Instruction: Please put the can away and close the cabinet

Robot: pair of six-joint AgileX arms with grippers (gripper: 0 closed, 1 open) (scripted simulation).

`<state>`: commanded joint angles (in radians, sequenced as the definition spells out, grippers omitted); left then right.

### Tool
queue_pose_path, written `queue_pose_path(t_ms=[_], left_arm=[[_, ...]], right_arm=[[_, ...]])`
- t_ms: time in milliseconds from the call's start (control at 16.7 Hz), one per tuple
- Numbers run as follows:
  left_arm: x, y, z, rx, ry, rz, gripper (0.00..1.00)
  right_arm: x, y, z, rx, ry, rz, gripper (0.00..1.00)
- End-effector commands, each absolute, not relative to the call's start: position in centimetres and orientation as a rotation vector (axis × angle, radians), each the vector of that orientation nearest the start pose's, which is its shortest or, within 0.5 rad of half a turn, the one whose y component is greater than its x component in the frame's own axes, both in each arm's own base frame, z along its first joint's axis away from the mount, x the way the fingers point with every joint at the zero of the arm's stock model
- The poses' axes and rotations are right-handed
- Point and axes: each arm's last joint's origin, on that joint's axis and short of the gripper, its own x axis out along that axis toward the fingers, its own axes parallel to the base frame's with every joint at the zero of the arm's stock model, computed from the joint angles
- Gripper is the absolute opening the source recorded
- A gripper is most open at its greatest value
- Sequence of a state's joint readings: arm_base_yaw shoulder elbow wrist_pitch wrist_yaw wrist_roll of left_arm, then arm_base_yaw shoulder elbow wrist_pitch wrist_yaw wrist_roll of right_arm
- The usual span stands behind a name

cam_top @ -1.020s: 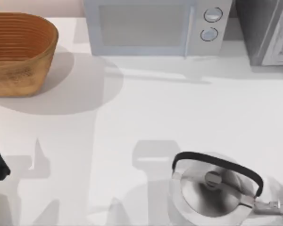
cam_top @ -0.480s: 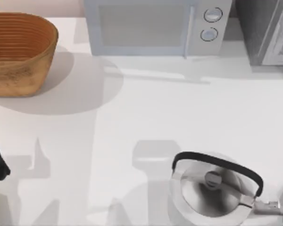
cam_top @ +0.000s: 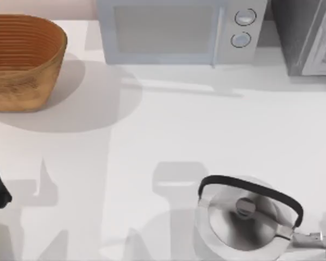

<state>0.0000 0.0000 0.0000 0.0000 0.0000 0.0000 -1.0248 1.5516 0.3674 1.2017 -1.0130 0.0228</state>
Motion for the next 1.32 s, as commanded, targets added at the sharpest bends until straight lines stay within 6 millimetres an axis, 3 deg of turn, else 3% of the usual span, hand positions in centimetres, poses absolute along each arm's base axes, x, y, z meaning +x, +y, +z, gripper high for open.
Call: queue_pose_path(t_ms=[300,540,960,1320], left_arm=[[10.6,-0.1,16.0,0.0,0.0,0.0,1.0],[10.6,-0.1,16.0,0.0,0.0,0.0,1.0],[10.6,-0.1,16.0,0.0,0.0,0.0,1.0],[10.6,-0.1,16.0,0.0,0.0,0.0,1.0]], right_arm=[[15.6,-20.2,16.3,-0.006,0.002,0.005,1.0],[16.6,-22.3,19.8,-0.06,-0.02,-0.001,1.0],[18.2,-25.6,32.5,-0.056,-0.041,-0.024,1.0],[17.5,-24.0,43.4,0.032,-0.013,-0.026,1.0]])
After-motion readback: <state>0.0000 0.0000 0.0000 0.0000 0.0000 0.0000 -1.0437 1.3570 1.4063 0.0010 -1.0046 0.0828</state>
